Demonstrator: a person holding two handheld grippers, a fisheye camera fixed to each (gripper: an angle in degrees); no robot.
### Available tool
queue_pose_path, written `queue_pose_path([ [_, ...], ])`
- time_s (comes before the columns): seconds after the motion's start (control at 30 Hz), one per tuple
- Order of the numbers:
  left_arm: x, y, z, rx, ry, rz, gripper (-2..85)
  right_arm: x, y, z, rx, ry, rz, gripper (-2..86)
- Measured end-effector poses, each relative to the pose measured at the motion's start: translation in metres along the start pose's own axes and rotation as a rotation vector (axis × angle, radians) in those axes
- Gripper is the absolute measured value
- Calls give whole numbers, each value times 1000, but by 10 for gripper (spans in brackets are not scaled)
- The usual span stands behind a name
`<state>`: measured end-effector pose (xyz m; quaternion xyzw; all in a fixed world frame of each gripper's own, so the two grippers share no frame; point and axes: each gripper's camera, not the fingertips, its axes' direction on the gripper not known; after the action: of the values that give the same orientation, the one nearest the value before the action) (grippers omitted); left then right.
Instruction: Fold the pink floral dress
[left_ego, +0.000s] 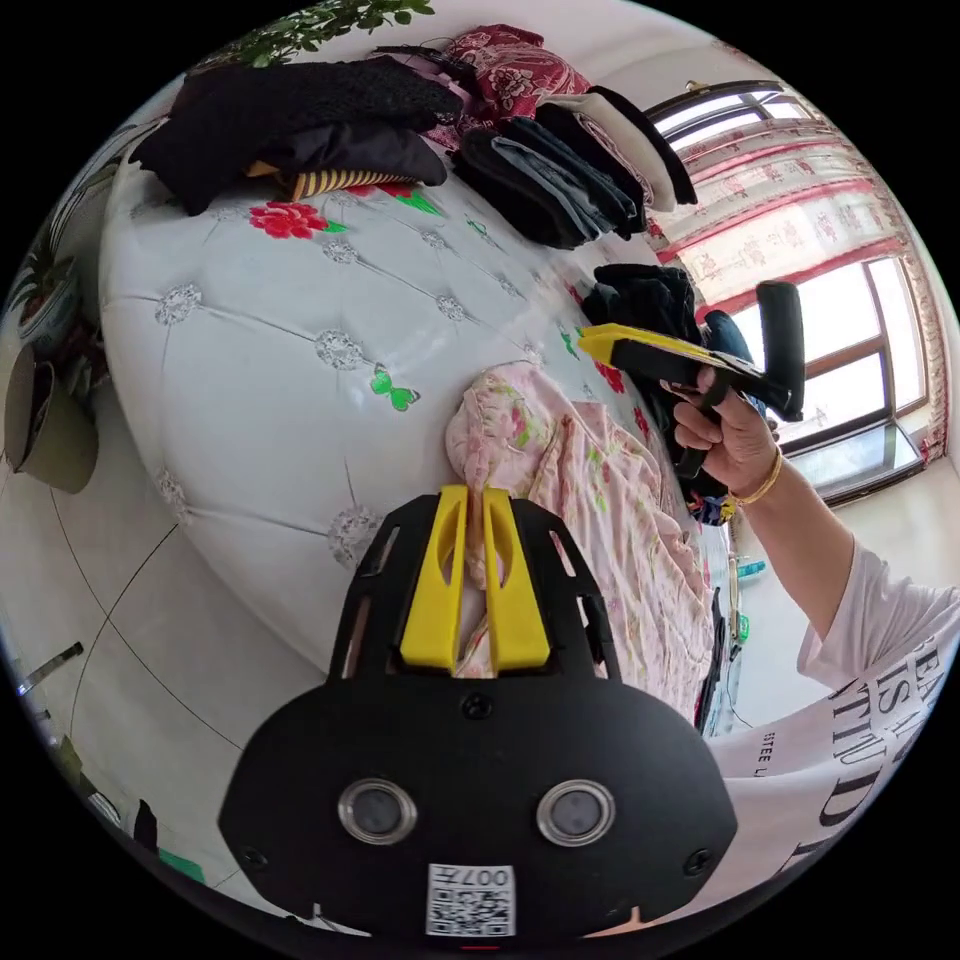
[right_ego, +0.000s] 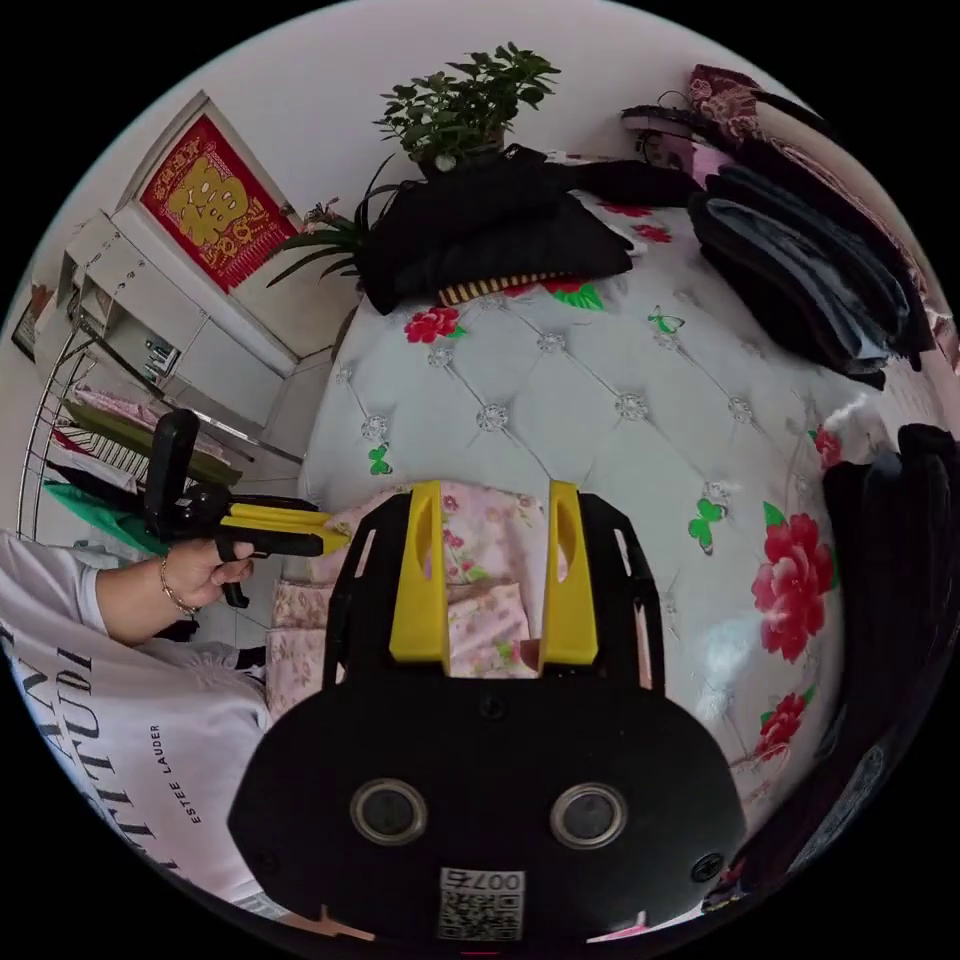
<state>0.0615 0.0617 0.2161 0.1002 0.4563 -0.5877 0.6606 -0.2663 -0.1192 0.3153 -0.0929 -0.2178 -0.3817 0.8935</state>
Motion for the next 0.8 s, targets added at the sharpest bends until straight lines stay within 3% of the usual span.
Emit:
queue_pose_path([
  [0.13, 9, 12, -1, 13, -8, 58, -7, -23, -5, 60, -190, 97, -52, 60],
  [0.2, 14, 20, -1, 14, -10, 87, -8, -37, 9, 52, -115, 213, -97, 26],
  [0.3, 30, 33, -3, 28, -58, 200, -8, -40, 36, 10, 43, 212, -104, 8],
  [0.43, 83, 61, 1, 33, -154, 589, -6, -24, 102, -53, 225, 179, 8, 9],
  [0.6, 122, 98, 43, -52, -268, 896, 25, -10, 137, -72, 193, 81, 158, 49],
  [0.8, 129, 116, 72, -111, -175, 905, 62, -20, 143, -83, 175, 8, 217, 91],
])
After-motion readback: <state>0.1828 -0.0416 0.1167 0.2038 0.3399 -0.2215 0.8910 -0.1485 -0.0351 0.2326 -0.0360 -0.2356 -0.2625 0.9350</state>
